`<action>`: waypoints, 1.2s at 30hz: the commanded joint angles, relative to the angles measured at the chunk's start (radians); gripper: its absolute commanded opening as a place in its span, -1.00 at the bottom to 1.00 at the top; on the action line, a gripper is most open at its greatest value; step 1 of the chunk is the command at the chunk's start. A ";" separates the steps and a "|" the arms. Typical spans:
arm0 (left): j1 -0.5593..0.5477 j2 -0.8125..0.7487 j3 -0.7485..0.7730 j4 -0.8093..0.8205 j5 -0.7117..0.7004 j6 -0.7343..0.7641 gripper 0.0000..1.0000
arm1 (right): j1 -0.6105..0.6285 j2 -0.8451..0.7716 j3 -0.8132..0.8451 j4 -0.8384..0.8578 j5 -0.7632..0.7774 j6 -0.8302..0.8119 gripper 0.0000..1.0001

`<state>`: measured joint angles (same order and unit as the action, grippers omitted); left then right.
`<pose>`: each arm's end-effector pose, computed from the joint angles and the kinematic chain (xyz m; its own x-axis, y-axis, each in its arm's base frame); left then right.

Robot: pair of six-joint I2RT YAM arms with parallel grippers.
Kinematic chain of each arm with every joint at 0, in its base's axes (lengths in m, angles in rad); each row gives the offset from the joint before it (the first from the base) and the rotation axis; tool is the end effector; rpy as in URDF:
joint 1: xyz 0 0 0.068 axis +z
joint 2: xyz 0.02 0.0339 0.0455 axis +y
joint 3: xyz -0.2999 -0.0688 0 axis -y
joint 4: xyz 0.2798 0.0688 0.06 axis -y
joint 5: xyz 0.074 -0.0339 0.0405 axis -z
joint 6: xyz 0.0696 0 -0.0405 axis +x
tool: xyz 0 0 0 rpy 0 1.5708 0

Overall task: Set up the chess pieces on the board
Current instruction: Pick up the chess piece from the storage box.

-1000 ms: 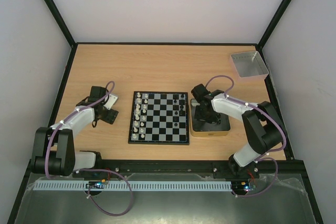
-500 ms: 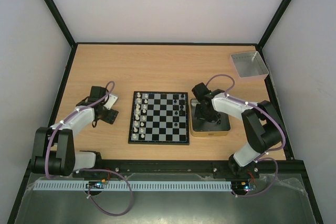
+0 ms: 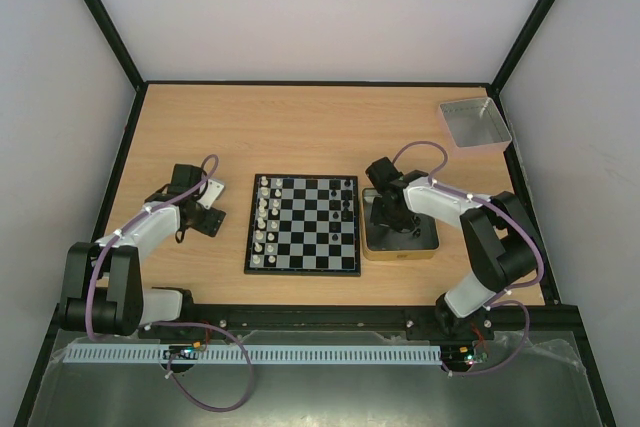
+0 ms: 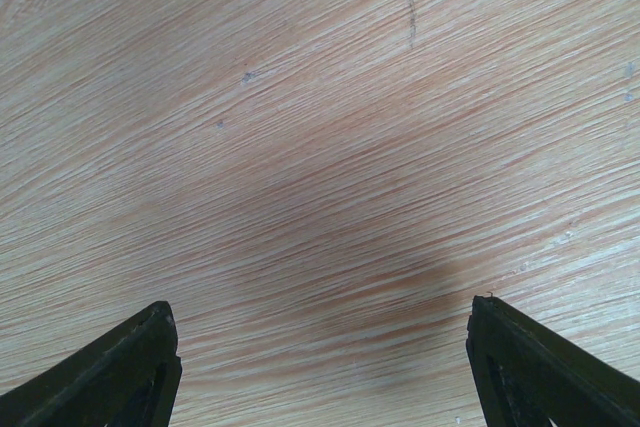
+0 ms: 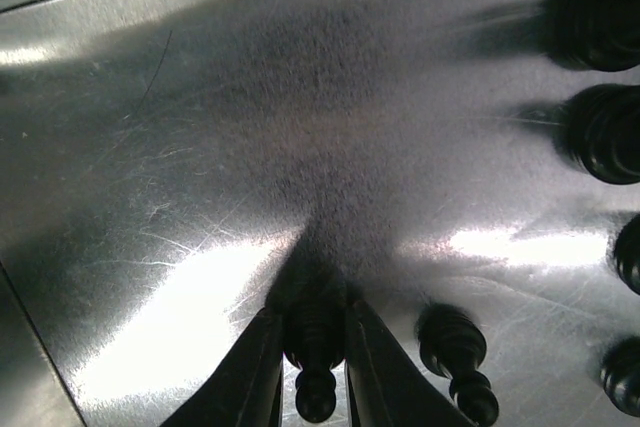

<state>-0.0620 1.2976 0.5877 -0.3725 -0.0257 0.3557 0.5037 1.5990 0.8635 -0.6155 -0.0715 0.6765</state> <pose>0.2574 -0.0142 0.1386 -0.8088 0.3990 -0.4319 0.3537 0.9169 0.1847 0.2669 0.1528 0.1301 -0.9764 0.1749 -0.1264 0.1491 0.9702 0.1909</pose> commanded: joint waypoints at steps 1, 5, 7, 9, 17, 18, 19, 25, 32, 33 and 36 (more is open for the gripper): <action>0.004 0.000 -0.012 -0.015 0.008 0.008 0.57 | -0.005 0.055 -0.063 0.005 -0.020 0.000 -0.70; 0.004 -0.004 -0.012 -0.017 0.008 0.008 0.58 | -0.005 0.064 -0.065 0.015 -0.025 0.001 -0.80; 0.004 -0.004 -0.012 -0.017 0.007 0.008 0.58 | -0.006 0.066 -0.060 0.015 -0.027 0.001 -0.80; 0.004 -0.003 -0.011 -0.016 0.006 0.008 0.58 | -0.005 0.063 -0.054 0.009 -0.014 0.003 -0.80; 0.004 -0.002 -0.012 -0.015 0.003 0.006 0.58 | -0.005 0.011 -0.015 -0.039 0.023 0.007 -0.80; 0.004 -0.002 -0.013 -0.014 0.002 0.006 0.58 | -0.005 0.002 -0.010 -0.046 0.029 0.008 -0.80; 0.004 -0.003 -0.011 -0.013 0.000 0.005 0.58 | -0.005 -0.005 -0.005 -0.054 0.033 0.009 -0.80; 0.004 -0.004 -0.012 -0.011 -0.005 0.002 0.58 | -0.004 -0.059 0.013 -0.095 0.052 0.004 -0.80; 0.004 -0.006 -0.011 -0.012 -0.002 0.003 0.58 | 0.065 -0.127 0.041 -0.151 0.114 0.024 -0.80; 0.004 -0.005 -0.011 -0.012 -0.002 0.003 0.58 | 0.076 -0.137 0.044 -0.158 0.122 0.030 -0.80; 0.004 -0.001 -0.012 -0.012 -0.005 0.002 0.58 | 0.123 -0.167 0.068 -0.189 0.152 0.049 -0.80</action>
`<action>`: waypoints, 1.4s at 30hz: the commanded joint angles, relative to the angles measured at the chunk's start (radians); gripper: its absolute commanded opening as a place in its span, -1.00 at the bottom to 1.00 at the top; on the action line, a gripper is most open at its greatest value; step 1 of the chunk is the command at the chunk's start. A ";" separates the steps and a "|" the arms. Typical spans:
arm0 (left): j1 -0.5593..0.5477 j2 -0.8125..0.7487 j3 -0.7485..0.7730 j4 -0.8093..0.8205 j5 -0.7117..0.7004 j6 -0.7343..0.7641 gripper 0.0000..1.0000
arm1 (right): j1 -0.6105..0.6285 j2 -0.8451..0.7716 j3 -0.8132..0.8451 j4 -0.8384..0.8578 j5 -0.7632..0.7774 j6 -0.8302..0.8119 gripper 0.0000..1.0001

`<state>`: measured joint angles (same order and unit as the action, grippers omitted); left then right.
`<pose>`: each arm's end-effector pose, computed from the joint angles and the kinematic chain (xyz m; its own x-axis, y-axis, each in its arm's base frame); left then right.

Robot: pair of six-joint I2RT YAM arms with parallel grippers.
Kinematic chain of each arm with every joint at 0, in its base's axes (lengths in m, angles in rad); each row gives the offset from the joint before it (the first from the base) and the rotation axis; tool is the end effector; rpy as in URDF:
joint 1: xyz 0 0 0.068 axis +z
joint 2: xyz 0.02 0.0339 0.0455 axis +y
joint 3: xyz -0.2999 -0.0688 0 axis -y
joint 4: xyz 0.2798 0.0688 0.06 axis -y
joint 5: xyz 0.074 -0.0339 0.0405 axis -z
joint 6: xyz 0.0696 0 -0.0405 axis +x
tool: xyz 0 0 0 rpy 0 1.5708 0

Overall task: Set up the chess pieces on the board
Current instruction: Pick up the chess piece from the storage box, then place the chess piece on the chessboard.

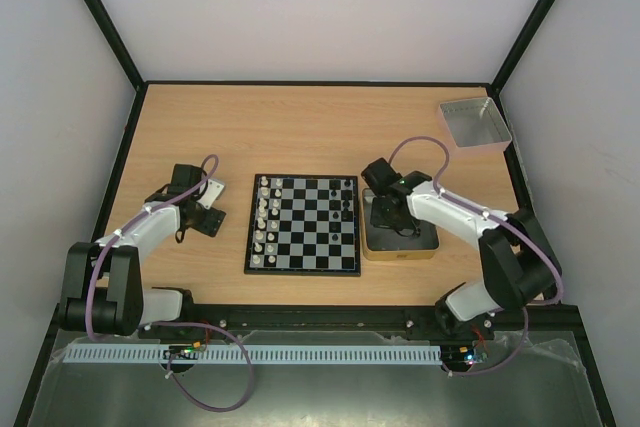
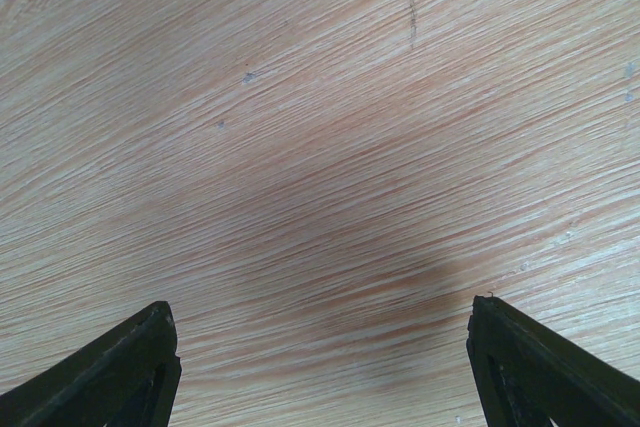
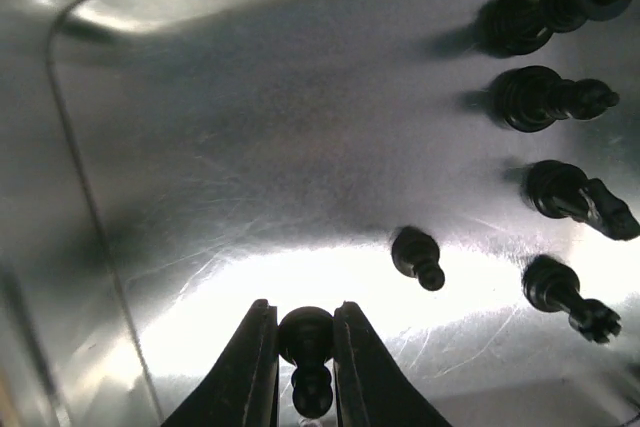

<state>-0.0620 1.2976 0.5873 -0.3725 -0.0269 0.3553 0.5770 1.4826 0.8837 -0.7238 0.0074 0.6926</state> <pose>0.2573 -0.0141 0.1385 -0.8093 0.3987 -0.4313 0.3529 0.9171 0.1854 0.2465 0.1598 0.1649 -0.9726 0.1288 -0.1936 0.1001 0.9834 0.1513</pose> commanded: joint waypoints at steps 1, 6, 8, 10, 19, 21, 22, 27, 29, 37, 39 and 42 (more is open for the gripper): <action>0.004 0.000 -0.011 -0.012 -0.004 0.002 0.58 | 0.071 -0.059 0.061 -0.095 0.085 0.042 -0.80; 0.004 -0.002 -0.010 -0.011 -0.008 0.001 0.58 | 0.197 -0.098 0.116 -0.162 0.126 0.094 -0.81; 0.004 -0.001 -0.011 -0.011 -0.008 0.001 0.58 | 0.239 -0.112 0.130 -0.184 0.131 0.115 -0.81; 0.004 0.000 -0.010 -0.010 -0.008 0.001 0.58 | 0.281 -0.128 0.139 -0.195 0.127 0.135 -0.81; 0.004 -0.010 -0.009 -0.011 -0.011 0.001 0.58 | 0.479 -0.091 0.139 -0.166 0.067 0.217 -0.81; 0.004 -0.009 -0.010 -0.010 -0.011 0.001 0.58 | 0.504 -0.074 0.121 -0.131 0.038 0.223 -0.81; 0.004 -0.008 -0.010 -0.011 -0.011 0.001 0.58 | 0.512 -0.067 0.115 -0.114 0.027 0.227 -0.81; 0.005 -0.012 -0.009 -0.010 -0.009 0.002 0.58 | 0.523 -0.025 0.091 -0.047 -0.011 0.223 -0.81; 0.005 -0.011 -0.010 -0.012 -0.008 0.002 0.58 | 0.523 -0.003 0.090 -0.025 -0.019 0.216 -0.81; 0.013 -0.024 -0.008 -0.014 0.001 0.004 0.59 | 0.523 0.079 0.072 0.039 -0.021 0.201 -0.80; 0.018 -0.024 -0.010 -0.015 0.006 0.004 0.59 | 0.522 0.091 0.075 0.047 -0.017 0.199 -0.80; 0.023 -0.022 -0.009 -0.017 0.010 0.005 0.59 | 0.520 0.110 0.080 0.047 0.000 0.194 -0.80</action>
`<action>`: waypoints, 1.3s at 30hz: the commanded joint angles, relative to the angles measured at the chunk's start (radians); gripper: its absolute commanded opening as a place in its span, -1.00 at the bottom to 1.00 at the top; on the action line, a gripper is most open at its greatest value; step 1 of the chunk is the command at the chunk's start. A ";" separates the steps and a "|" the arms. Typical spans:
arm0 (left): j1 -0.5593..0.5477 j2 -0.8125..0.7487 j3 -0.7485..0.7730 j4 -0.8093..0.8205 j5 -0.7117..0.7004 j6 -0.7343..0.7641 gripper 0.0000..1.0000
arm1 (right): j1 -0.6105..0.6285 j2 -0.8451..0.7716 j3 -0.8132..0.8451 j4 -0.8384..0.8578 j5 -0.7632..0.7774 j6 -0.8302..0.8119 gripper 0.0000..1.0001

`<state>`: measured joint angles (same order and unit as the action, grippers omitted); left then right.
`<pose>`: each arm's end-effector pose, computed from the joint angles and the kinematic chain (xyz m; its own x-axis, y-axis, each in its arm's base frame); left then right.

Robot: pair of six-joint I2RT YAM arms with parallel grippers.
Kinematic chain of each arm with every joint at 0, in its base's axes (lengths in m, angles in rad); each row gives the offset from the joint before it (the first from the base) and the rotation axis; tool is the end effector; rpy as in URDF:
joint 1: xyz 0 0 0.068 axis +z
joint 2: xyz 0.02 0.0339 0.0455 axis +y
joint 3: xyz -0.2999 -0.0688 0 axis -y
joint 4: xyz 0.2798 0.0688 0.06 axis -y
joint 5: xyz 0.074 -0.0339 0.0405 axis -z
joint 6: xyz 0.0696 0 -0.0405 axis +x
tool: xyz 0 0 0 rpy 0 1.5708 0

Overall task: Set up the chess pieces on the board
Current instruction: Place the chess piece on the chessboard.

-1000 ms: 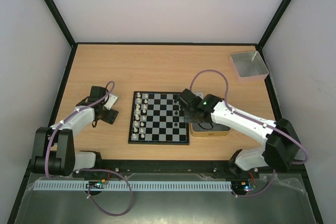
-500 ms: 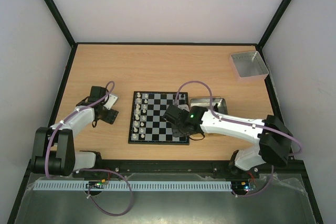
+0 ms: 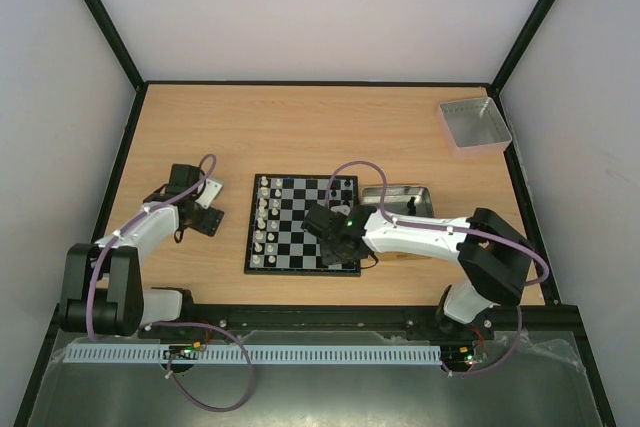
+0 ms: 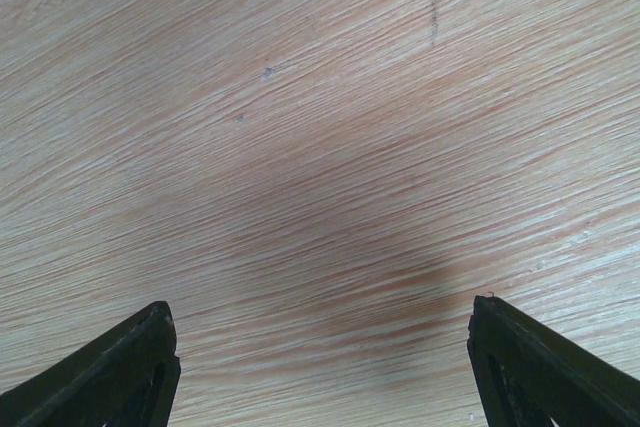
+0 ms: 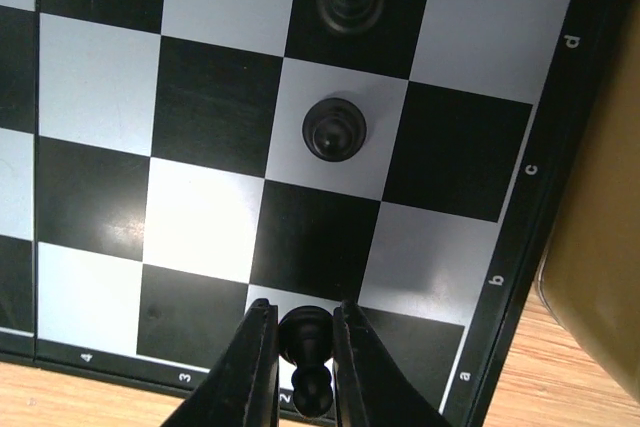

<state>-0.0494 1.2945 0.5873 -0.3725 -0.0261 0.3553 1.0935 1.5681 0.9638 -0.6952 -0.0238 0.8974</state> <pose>0.2574 -0.0109 0.1392 -0.8128 0.3884 -0.4341 0.3411 0.9215 0.1856 0.1465 0.2868 0.1655 -0.9724 -0.1791 -0.1492 -0.2097 0.9518 0.2238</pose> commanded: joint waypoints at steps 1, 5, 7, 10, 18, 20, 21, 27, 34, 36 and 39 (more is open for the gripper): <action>0.012 -0.021 -0.010 -0.016 0.011 0.005 0.59 | 0.001 0.027 0.000 0.021 0.034 -0.013 -0.79; 0.017 -0.029 -0.010 -0.017 0.013 0.007 0.59 | -0.011 0.046 0.001 0.034 0.029 -0.024 -0.79; 0.020 -0.029 -0.009 -0.018 0.017 0.008 0.59 | -0.018 0.053 0.008 0.034 0.032 -0.030 -0.79; 0.022 -0.029 -0.009 -0.018 0.020 0.008 0.59 | -0.030 0.063 0.014 0.037 0.032 -0.040 -0.79; 0.023 -0.029 -0.009 -0.017 0.021 0.010 0.59 | -0.054 0.084 0.016 0.053 0.024 -0.056 -0.79; 0.023 -0.026 -0.010 -0.017 0.022 0.010 0.59 | -0.056 0.093 0.020 0.057 0.018 -0.060 -0.79; 0.023 -0.025 -0.009 -0.017 0.022 0.010 0.59 | -0.055 0.096 0.024 0.059 0.014 -0.061 -0.79; 0.023 -0.025 -0.010 -0.016 0.022 0.010 0.59 | -0.056 0.113 0.031 0.060 0.006 -0.066 -0.79; 0.023 -0.025 -0.010 -0.016 0.022 0.010 0.59 | -0.055 0.101 0.023 0.047 0.008 -0.063 -0.73; 0.023 -0.026 -0.010 -0.016 0.022 0.010 0.59 | -0.056 0.096 0.017 0.046 0.007 -0.060 -0.73; 0.023 -0.029 -0.010 -0.016 0.021 0.010 0.59 | -0.055 0.092 0.011 0.046 0.006 -0.057 -0.72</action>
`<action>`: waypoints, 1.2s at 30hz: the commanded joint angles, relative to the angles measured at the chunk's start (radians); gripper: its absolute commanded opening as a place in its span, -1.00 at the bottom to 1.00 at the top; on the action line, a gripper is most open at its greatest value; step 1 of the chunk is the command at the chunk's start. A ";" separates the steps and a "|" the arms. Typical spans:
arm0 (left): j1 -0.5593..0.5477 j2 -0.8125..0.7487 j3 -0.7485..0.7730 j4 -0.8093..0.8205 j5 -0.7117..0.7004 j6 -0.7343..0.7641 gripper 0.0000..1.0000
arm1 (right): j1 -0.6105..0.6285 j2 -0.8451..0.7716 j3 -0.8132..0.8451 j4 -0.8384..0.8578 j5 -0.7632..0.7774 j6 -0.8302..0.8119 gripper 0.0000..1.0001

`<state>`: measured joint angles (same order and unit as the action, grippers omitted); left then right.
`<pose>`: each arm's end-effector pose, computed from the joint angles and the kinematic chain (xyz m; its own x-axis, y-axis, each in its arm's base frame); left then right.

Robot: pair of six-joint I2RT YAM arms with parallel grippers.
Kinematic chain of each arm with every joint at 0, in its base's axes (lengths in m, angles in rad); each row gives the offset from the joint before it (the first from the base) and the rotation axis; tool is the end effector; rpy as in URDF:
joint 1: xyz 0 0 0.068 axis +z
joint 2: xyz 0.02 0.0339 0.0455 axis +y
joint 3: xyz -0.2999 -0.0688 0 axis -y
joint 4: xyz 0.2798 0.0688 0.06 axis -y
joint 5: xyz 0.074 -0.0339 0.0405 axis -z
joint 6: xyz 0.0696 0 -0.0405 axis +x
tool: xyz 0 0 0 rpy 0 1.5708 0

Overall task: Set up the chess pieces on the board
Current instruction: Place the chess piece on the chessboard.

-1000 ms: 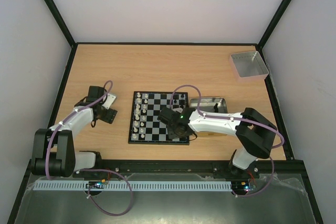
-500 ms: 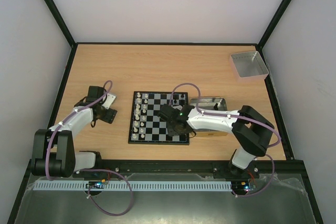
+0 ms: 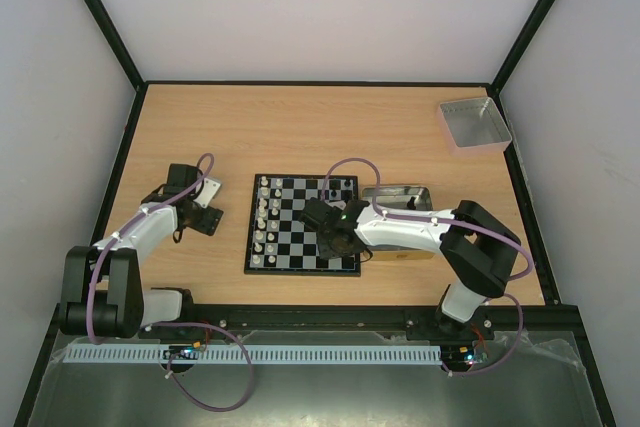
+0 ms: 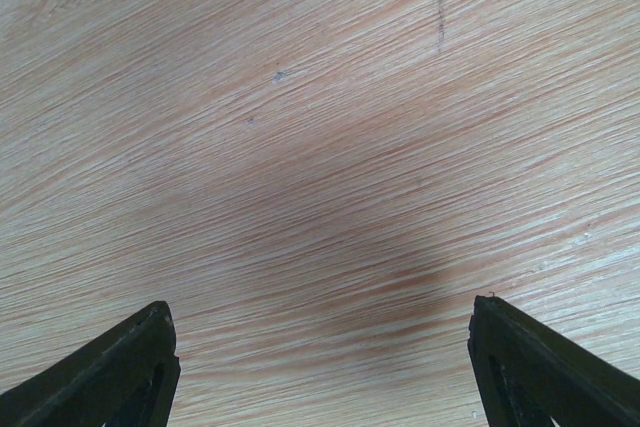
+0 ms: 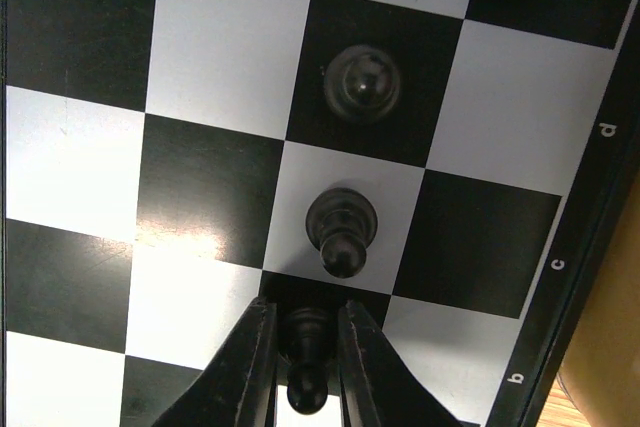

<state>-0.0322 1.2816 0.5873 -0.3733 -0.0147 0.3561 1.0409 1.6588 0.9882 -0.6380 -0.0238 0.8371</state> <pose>0.2570 -0.0073 0.1422 -0.8119 0.3749 -0.4475 0.3288 0.9271 0.1802 0.1705 0.2943 0.1467 -0.9699 -0.1867 -0.1565 -0.2171 0.9537 0.2079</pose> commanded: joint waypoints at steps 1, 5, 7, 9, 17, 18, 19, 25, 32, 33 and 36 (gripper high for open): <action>0.006 -0.015 -0.009 -0.016 0.011 0.009 0.59 | -0.003 -0.001 -0.014 -0.011 0.004 0.005 -0.73; 0.006 -0.016 -0.009 -0.016 0.012 0.009 0.59 | -0.002 -0.004 -0.013 -0.016 0.005 0.005 -0.72; 0.006 -0.016 -0.010 -0.016 0.012 0.009 0.59 | -0.002 -0.002 -0.008 -0.027 0.017 0.002 -0.72; 0.006 -0.017 -0.010 -0.016 0.011 0.009 0.59 | -0.003 -0.002 -0.008 -0.031 0.013 -0.003 -0.72; 0.006 -0.017 -0.010 -0.016 0.012 0.009 0.59 | -0.003 -0.026 -0.016 -0.044 0.022 0.003 -0.72; 0.006 -0.016 -0.010 -0.015 0.012 0.009 0.59 | -0.003 -0.027 -0.020 -0.043 0.021 0.005 -0.72; 0.006 -0.017 -0.010 -0.015 0.012 0.009 0.59 | -0.002 -0.029 -0.021 -0.042 0.018 0.005 -0.72; 0.006 -0.017 -0.010 -0.015 0.012 0.009 0.59 | -0.003 -0.033 -0.016 -0.044 0.009 0.005 -0.72; 0.006 -0.017 -0.009 -0.016 0.013 0.010 0.59 | -0.002 -0.032 -0.004 -0.045 0.001 0.000 -0.59; 0.006 -0.018 -0.010 -0.015 0.013 0.010 0.59 | -0.003 -0.032 -0.003 -0.045 0.001 0.000 -0.56; 0.006 -0.018 -0.010 -0.015 0.013 0.009 0.59 | -0.002 -0.033 -0.001 -0.049 0.004 0.002 -0.49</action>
<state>-0.0322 1.2812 0.5873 -0.3733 -0.0078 0.3561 1.0409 1.6497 0.9817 -0.6483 -0.0296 0.8375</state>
